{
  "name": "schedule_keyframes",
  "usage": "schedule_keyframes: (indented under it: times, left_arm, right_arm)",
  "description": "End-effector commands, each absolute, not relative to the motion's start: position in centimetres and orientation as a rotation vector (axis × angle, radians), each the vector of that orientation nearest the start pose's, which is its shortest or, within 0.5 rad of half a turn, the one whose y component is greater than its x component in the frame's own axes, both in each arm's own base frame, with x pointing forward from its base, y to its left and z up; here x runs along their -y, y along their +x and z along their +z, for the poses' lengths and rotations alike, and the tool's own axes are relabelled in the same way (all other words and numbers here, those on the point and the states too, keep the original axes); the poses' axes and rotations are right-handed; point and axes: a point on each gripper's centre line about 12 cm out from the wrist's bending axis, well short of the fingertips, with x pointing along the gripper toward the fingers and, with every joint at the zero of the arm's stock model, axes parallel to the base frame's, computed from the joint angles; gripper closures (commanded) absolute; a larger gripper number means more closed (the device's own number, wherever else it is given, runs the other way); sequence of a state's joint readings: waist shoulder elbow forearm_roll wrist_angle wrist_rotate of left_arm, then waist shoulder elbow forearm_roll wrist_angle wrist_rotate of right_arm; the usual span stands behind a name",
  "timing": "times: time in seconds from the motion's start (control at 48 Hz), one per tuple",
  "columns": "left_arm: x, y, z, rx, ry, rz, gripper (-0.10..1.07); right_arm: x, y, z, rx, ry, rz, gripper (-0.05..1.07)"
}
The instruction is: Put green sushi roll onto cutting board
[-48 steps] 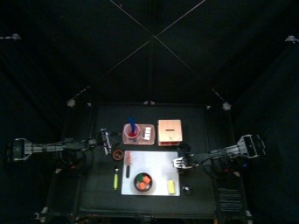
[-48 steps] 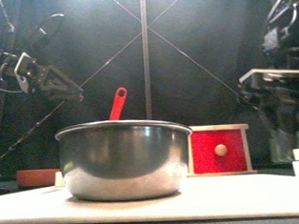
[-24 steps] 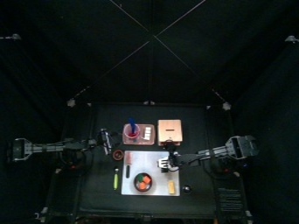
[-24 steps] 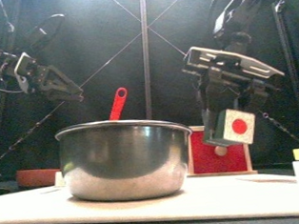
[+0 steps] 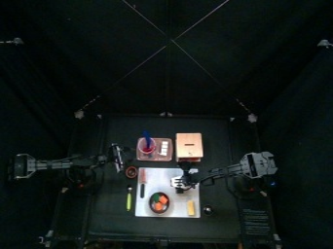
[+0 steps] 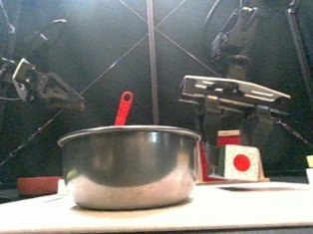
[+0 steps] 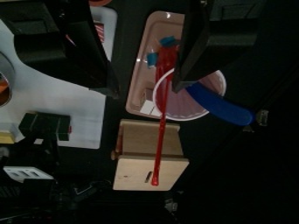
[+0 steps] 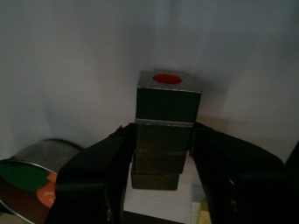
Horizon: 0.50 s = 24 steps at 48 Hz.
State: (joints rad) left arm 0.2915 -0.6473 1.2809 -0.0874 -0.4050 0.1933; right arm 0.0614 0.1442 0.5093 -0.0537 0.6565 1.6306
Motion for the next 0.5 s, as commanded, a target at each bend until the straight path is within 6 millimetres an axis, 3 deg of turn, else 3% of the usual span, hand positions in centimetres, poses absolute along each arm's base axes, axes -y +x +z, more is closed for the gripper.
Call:
schedule_keyframes:
  times: [0.0,0.479]
  left_arm:
    - [-6.9,21.5,20.2,-0.232,0.094,0.311,0.1]
    - [-7.0,21.5,20.3,-0.228,0.089,0.314,0.1]
  right_arm:
    - [-1.7,37.7,13.0,-0.992,1.301,-0.973,0.01]
    - [-1.5,37.5,15.9,-0.961,1.251,-0.923,-0.02]
